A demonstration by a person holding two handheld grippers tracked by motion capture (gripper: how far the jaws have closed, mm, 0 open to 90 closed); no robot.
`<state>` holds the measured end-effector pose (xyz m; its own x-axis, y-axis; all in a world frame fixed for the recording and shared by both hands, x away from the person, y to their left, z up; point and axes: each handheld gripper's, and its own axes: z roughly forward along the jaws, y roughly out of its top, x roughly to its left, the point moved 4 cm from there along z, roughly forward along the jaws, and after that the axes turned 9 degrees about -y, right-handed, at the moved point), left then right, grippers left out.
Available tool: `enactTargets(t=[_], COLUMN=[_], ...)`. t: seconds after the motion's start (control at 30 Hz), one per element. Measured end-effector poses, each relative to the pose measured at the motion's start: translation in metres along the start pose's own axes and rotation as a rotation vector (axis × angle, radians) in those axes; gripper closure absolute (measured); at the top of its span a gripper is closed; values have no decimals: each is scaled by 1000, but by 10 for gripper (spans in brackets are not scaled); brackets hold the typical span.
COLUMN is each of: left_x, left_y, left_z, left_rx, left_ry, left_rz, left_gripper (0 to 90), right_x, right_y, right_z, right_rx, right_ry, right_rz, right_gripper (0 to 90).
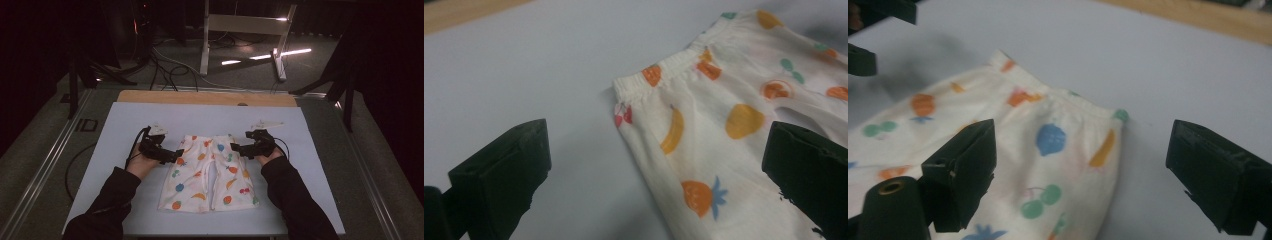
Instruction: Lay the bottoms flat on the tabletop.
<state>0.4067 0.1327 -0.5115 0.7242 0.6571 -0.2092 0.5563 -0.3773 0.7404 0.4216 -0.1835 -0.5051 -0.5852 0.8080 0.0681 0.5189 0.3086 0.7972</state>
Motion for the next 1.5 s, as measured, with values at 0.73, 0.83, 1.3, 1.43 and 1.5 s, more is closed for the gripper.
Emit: enactTargets(t=[0.73, 0.83, 1.3, 1.43, 1.5], left_x=[18, 18, 15, 21, 24], left_y=[5, 5, 11, 16, 18], left_z=[56, 56, 57, 54, 54], left_rx=[127, 115, 87, 86, 85], left_ry=[7, 20, 67, 70, 76], left_rz=[-81, -79, -55, -59, -57], left_gripper=[371, 439, 887, 888, 888], right_x=[-26, -23, -14, -20, -23], right_y=[-8, -12, -14, -9, -5], right_z=[51, 52, 49, 50, 50], right_rx=[183, 197, 211, 196, 186], right_ry=[-78, -69, -112, -124, -124], right_rz=[114, 102, -4, 17, 19], right_gripper=[381, 454, 885, 886, 886])
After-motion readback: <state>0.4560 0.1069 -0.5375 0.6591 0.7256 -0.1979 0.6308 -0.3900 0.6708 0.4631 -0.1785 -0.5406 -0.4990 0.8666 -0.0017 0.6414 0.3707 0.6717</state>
